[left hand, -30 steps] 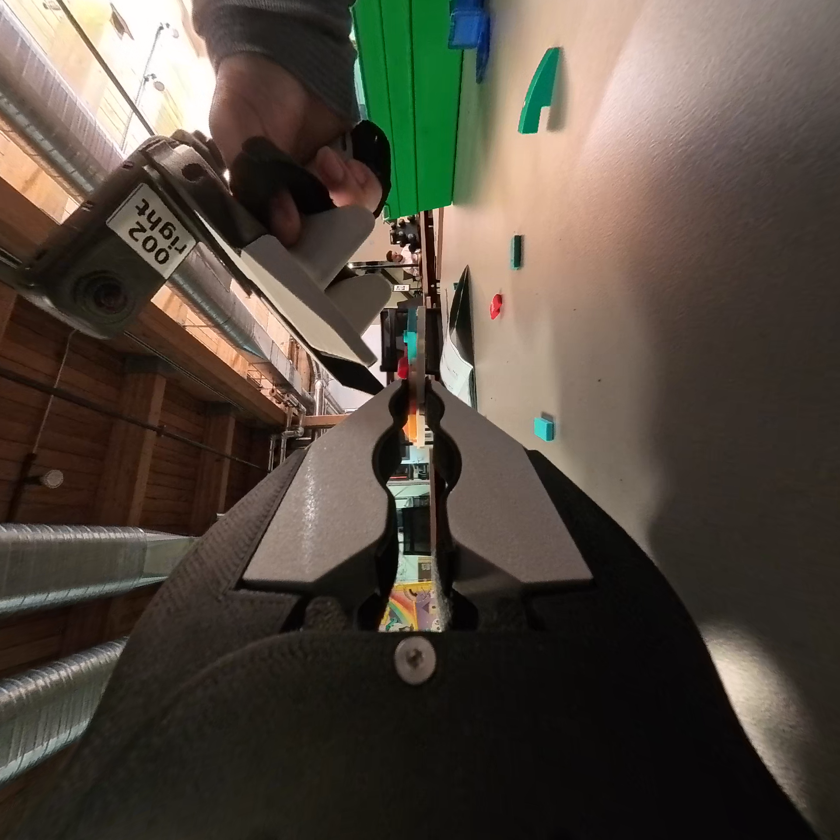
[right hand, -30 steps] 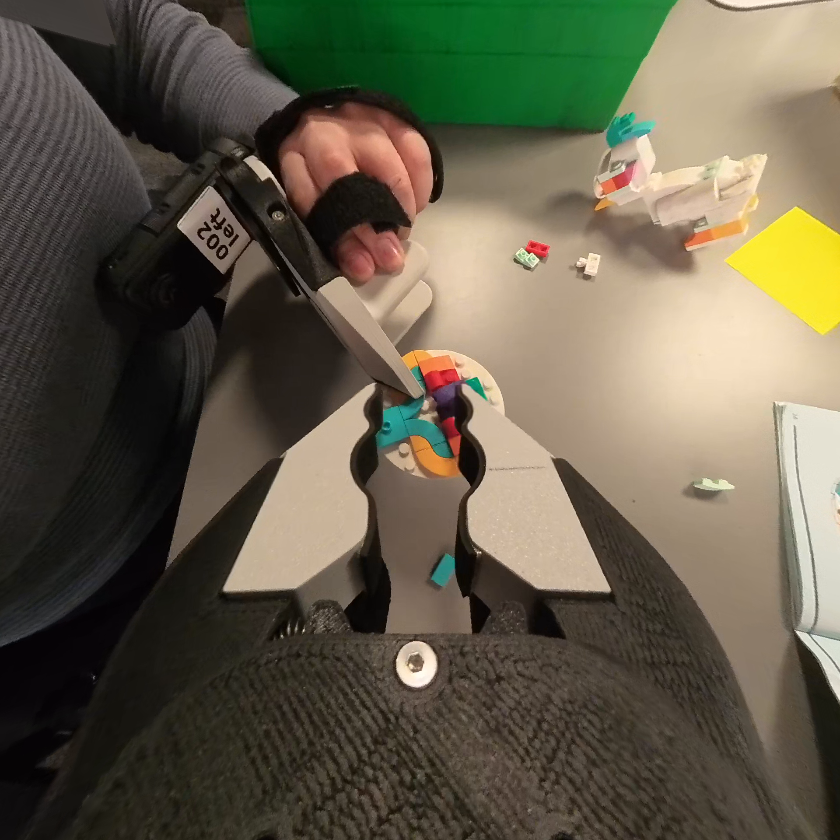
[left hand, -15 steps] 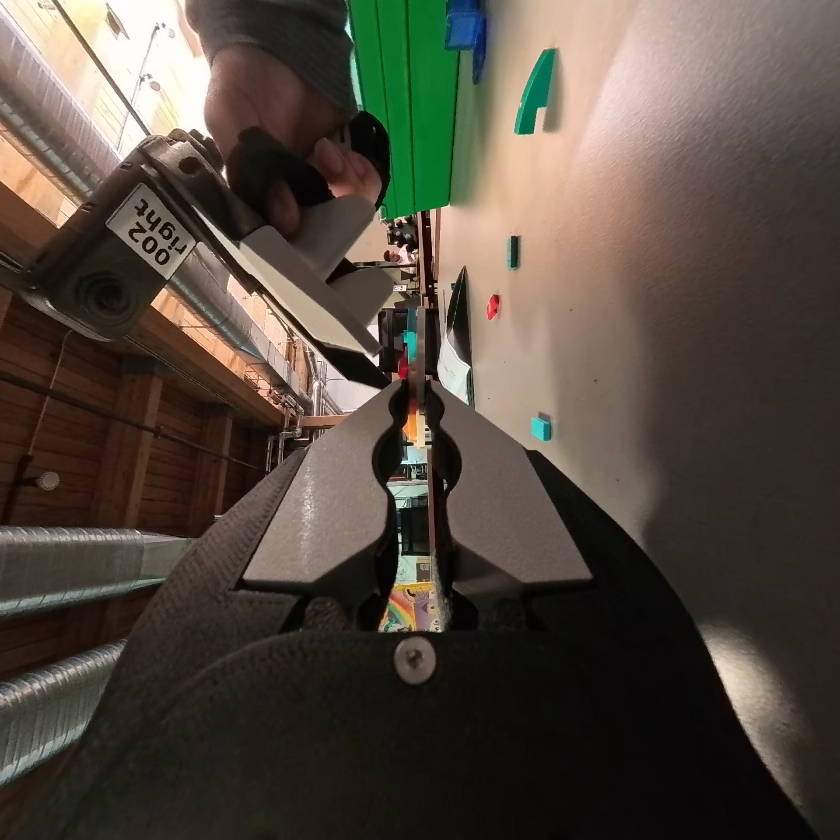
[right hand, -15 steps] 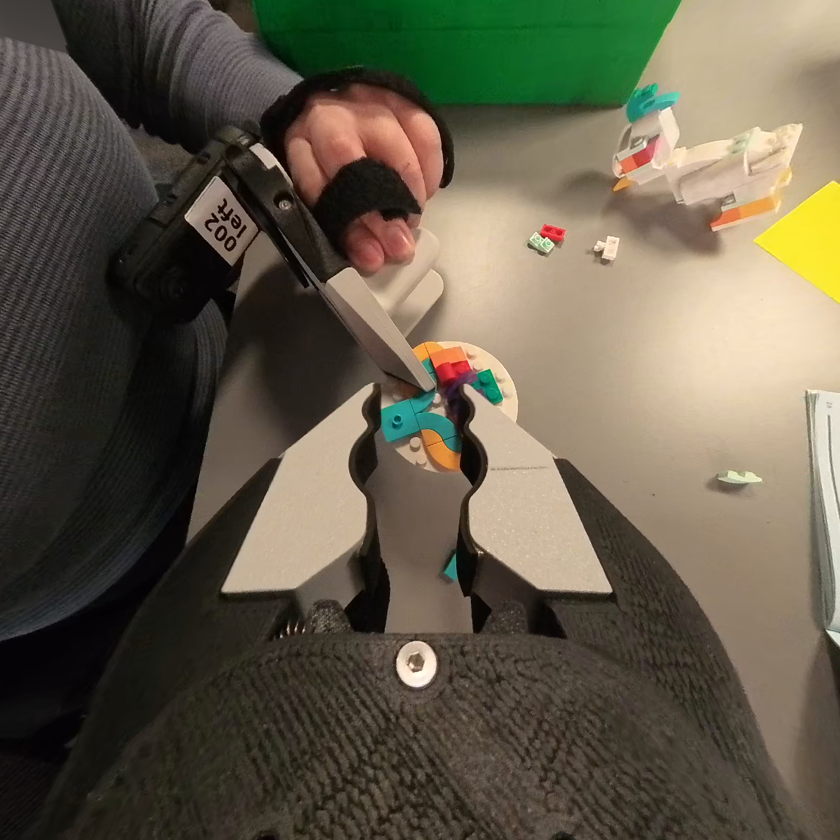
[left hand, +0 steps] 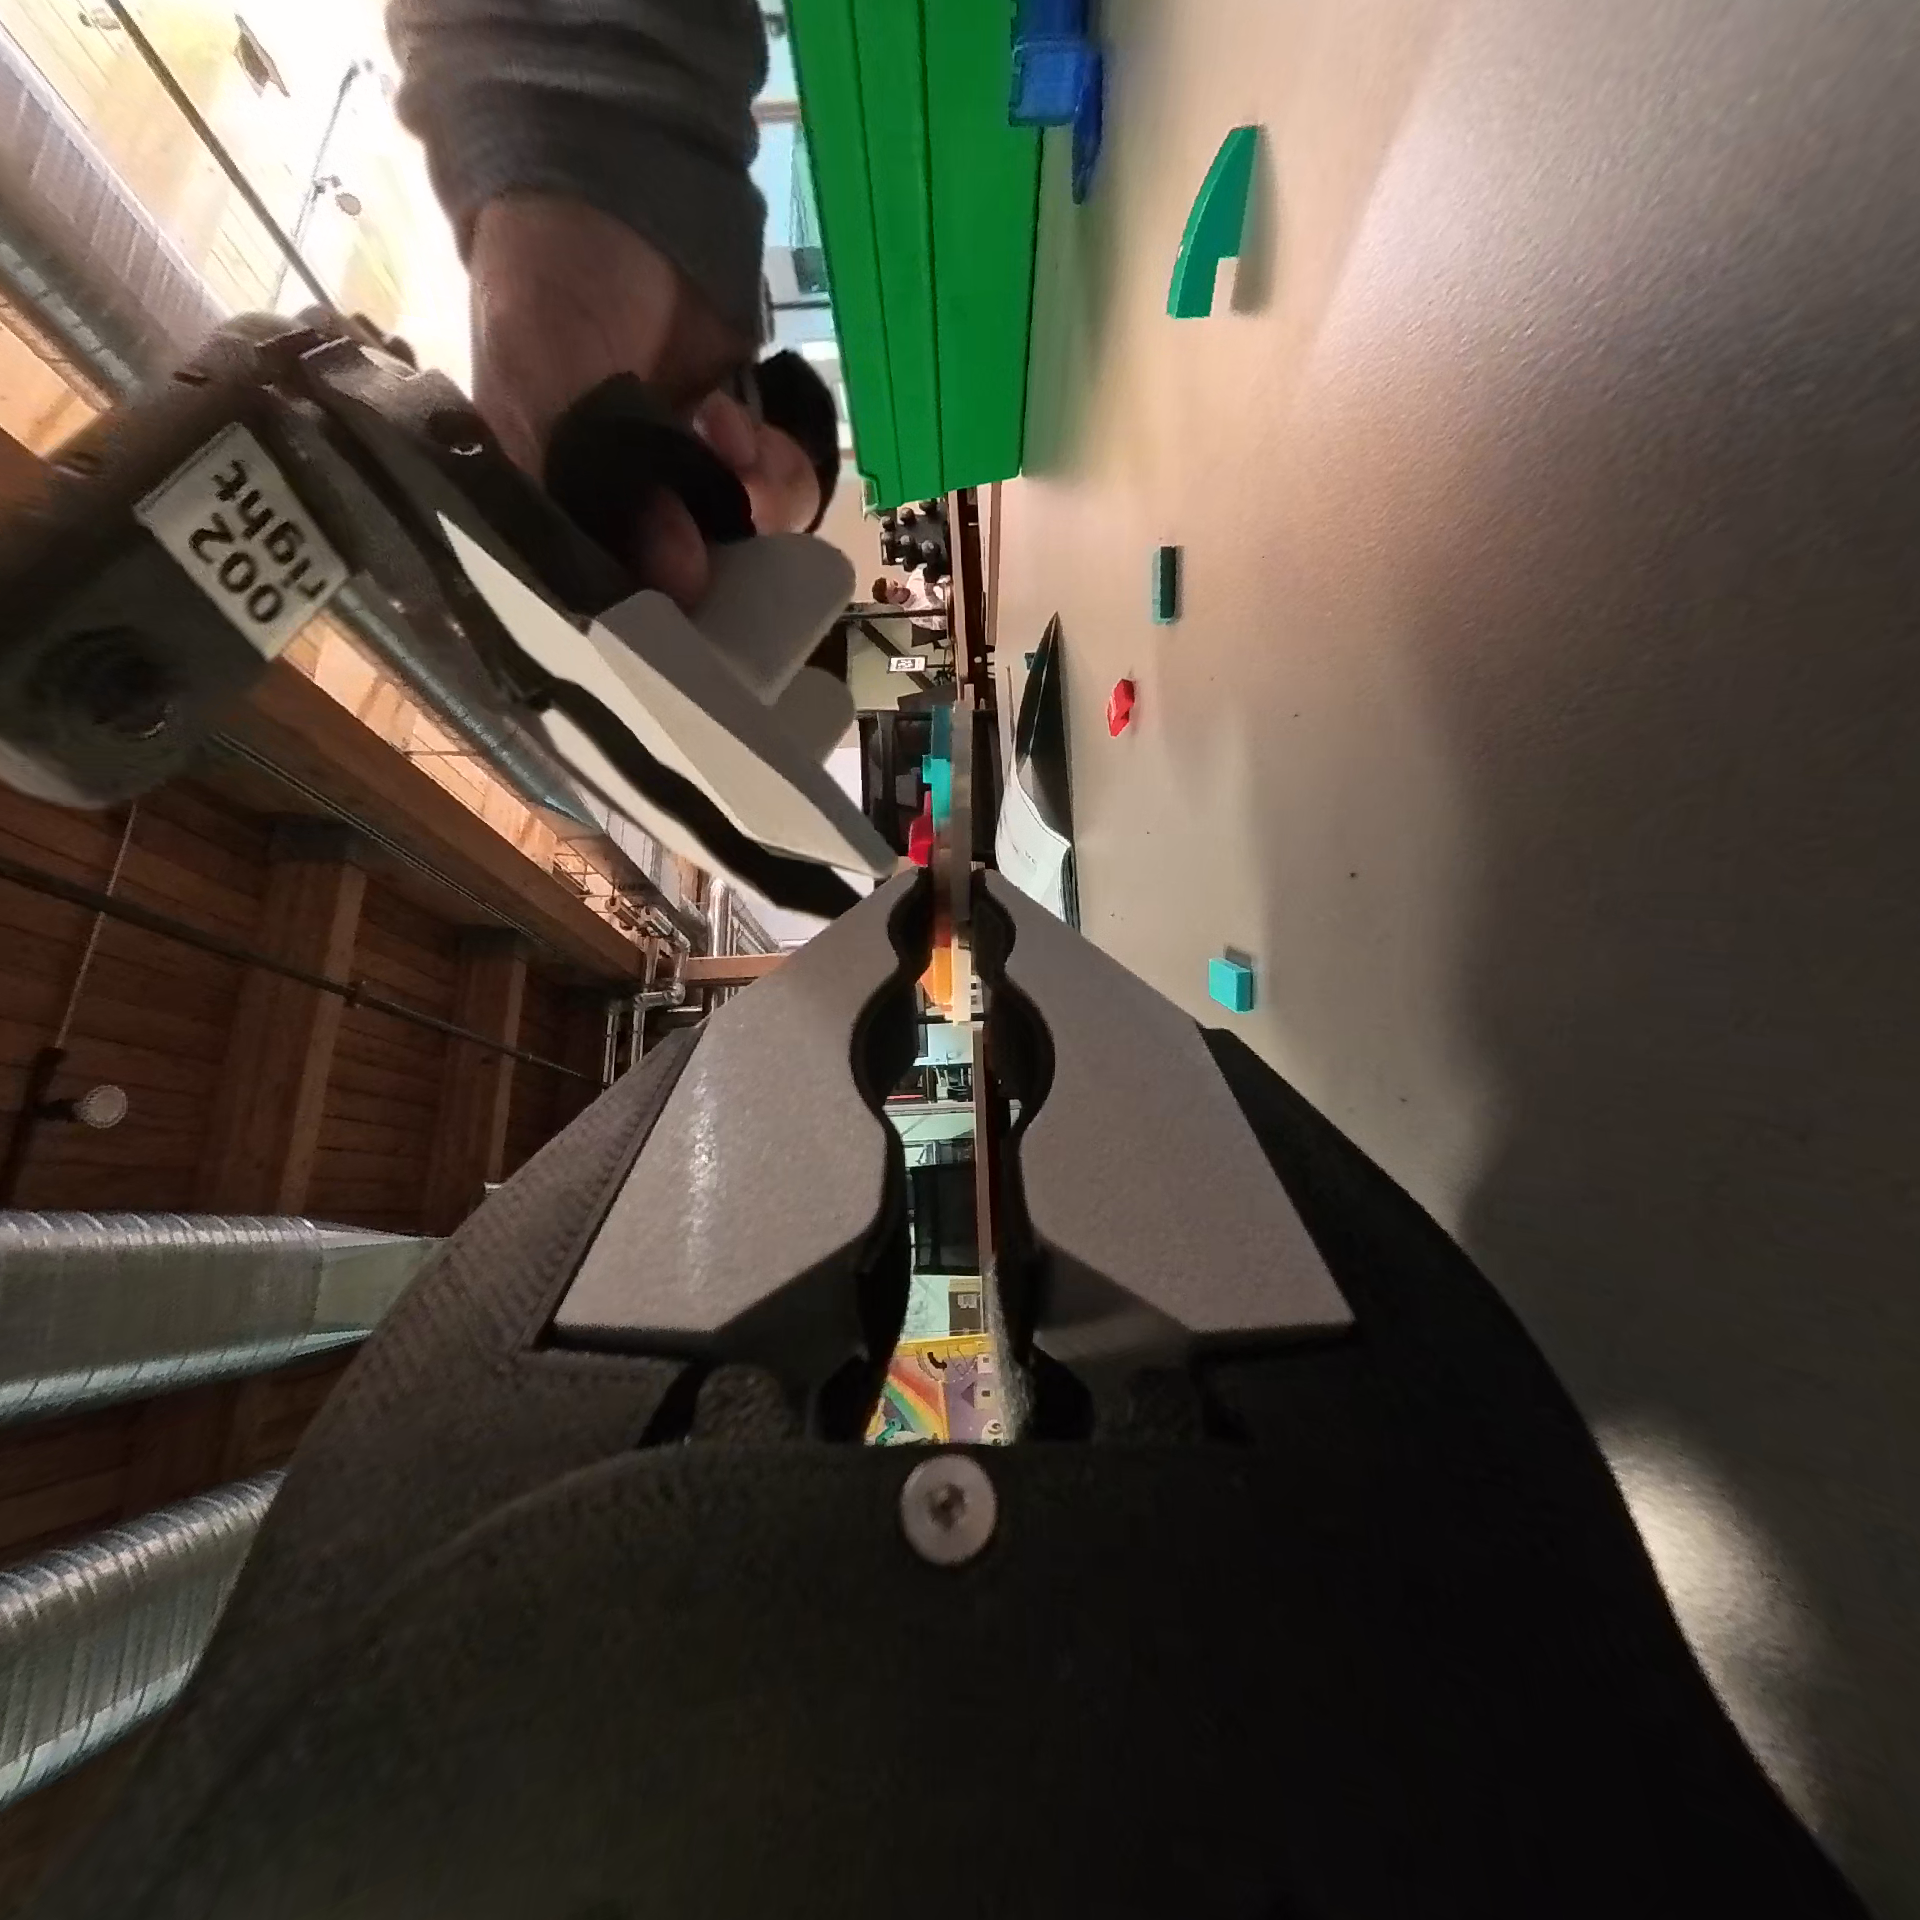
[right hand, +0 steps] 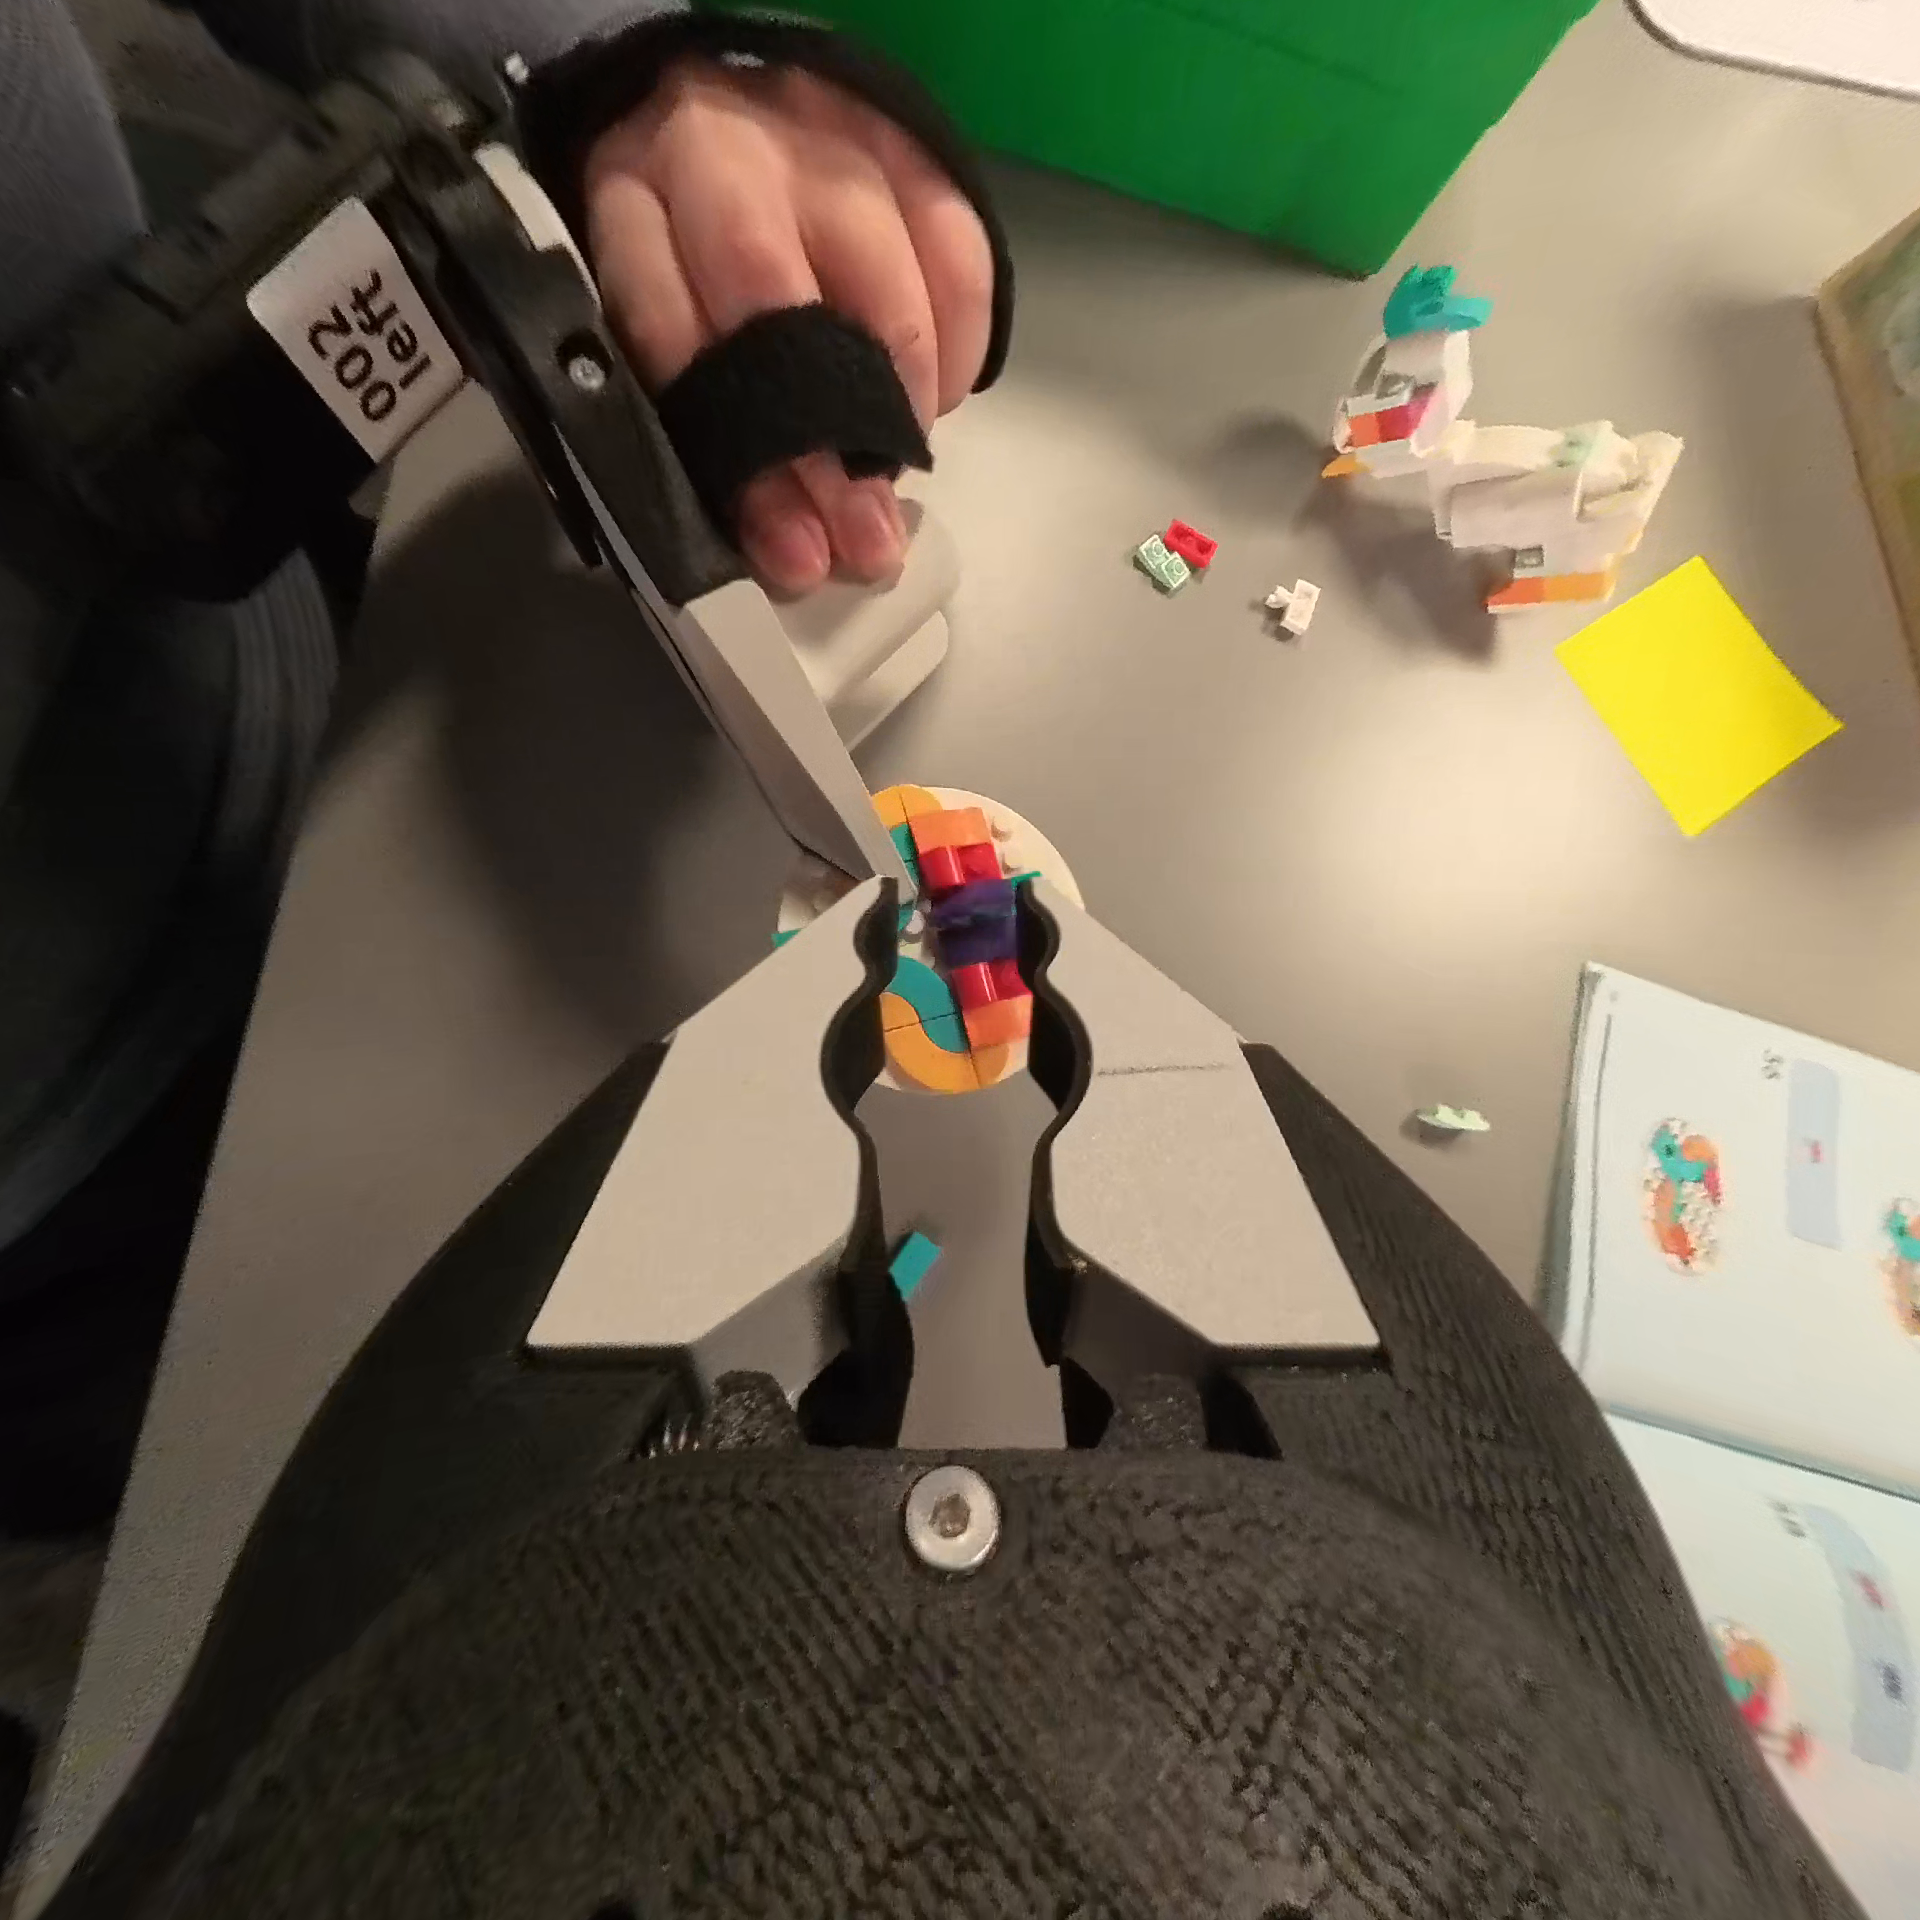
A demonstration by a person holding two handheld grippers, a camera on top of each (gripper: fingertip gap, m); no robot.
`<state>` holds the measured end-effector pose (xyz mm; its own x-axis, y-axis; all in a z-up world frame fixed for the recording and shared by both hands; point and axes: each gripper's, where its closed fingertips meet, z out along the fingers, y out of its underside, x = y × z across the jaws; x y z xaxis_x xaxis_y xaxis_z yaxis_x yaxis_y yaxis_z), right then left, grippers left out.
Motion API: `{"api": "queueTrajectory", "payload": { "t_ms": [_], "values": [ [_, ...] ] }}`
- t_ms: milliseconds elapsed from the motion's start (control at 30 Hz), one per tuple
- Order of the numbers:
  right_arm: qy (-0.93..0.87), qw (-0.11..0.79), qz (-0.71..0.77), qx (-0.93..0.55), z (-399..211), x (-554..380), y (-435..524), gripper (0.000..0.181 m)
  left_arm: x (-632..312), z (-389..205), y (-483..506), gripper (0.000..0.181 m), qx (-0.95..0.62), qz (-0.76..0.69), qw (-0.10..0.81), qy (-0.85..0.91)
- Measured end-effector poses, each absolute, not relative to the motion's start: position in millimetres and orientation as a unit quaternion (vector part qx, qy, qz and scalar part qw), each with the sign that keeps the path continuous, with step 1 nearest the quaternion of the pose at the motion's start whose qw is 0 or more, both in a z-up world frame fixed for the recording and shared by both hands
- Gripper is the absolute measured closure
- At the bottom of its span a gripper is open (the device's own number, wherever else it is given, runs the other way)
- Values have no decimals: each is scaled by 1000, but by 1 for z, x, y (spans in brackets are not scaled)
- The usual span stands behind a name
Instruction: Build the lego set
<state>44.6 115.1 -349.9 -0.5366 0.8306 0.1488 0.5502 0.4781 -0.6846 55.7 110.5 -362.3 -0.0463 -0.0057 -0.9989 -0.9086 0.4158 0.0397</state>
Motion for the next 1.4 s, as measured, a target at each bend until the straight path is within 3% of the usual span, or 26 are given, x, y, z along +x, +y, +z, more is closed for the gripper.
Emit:
{"api": "queueTrajectory", "payload": {
  "t_ms": [233, 567, 800, 1033, 1200, 1400],
  "values": [
    [-855, 238, 242, -392, -358, 44, 120, 166, 56, -362, 110, 177, -374, 390, 580, 610],
    [-782, 176, 434, -412, -343, 46, 113, 167, 56, -357, 109, 176, -368, 396, 589, 601],
    [-772, 174, 457, -406, -350, 46, 115, 162, 57, -358, 108, 176, -368, 393, 587, 604],
    [-787, 195, 435, -392, -351, 48, 115, 152, 56, -359, 110, 177, -371, 393, 585, 605],
    [-815, 232, 385, -365, -348, 47, 115, 156, 56, -360, 110, 177, -373, 391, 585, 605],
    [-755, 167, 403, -490, -339, 35, 123, 167, 55, -361, 111, 177, -375, 391, 583, 606]
  ]
}}
